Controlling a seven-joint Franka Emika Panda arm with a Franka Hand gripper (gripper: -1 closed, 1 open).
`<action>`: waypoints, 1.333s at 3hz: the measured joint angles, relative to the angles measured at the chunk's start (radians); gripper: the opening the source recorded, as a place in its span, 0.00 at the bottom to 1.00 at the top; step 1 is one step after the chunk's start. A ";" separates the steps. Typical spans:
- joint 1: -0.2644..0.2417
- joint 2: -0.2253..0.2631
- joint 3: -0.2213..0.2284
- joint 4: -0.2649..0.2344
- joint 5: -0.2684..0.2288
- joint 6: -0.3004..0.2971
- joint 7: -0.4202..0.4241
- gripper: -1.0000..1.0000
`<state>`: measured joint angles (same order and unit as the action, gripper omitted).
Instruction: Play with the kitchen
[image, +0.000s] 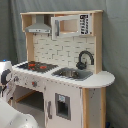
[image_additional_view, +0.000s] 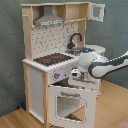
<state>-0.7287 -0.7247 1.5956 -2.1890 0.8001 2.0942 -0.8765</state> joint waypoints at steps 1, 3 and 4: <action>0.044 -0.005 -0.069 -0.002 -0.053 -0.025 0.011 1.00; 0.128 -0.018 -0.183 -0.002 -0.213 -0.082 0.075 1.00; 0.179 -0.033 -0.240 -0.002 -0.304 -0.119 0.111 1.00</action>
<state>-0.5493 -0.7576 1.3556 -2.1911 0.4959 1.9753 -0.7660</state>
